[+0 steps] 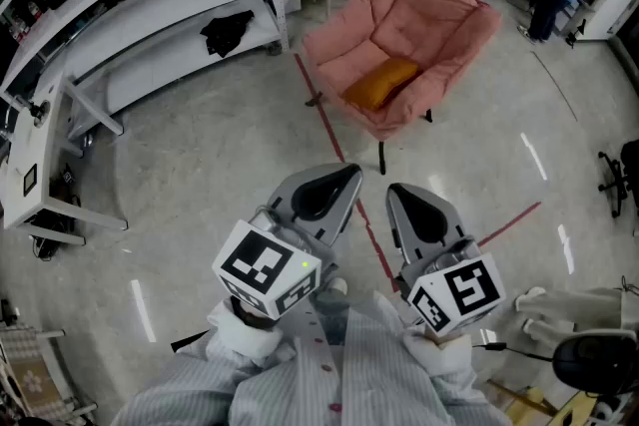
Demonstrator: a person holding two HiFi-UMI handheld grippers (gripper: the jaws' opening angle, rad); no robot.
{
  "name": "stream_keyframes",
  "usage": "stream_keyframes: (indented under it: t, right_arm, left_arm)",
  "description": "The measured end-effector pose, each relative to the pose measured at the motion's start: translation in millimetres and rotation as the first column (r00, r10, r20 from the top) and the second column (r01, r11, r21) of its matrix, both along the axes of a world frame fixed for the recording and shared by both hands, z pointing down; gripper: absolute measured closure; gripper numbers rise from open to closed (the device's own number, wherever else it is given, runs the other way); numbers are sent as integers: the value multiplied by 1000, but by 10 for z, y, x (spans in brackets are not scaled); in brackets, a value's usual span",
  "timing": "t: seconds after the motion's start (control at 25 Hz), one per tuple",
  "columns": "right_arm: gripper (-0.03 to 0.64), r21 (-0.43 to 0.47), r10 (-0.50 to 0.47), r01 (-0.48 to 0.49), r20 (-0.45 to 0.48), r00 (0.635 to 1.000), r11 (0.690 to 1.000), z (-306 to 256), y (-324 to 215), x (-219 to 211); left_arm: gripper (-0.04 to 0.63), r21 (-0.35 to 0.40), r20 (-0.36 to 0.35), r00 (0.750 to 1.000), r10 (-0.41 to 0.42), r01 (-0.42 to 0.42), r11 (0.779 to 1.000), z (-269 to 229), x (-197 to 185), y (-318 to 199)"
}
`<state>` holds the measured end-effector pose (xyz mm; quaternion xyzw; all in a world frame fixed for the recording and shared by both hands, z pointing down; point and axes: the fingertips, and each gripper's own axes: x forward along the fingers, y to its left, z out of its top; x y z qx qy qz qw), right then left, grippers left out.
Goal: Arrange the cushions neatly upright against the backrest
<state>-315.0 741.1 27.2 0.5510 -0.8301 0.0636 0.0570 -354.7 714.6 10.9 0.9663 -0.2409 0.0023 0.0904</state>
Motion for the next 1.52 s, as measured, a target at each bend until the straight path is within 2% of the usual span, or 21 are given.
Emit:
stream_keyframes:
  t: [0.52,0.88,1.2,1.52]
  right_arm:
    - [604,9,-20,19,18,1000,1000,2,106,50]
    - [603,-34,-13,14,19,1000,999,138,-14,109]
    - [603,-51,5,-5,-1,1000,999,238,-675,290]
    - [603,-66,27,-28,-25,999,997,178,-1745,425]
  left_arm:
    - [584,3,6,999,-31,31,1000,19,24,28]
    - [584,-18,16,999,-39,40,999,114,23,-103]
    - [584,-18,12,1000,-22,22,1000,208,218,-820]
    - [584,-11,24,1000,-12,12,1000,186,297,-2004]
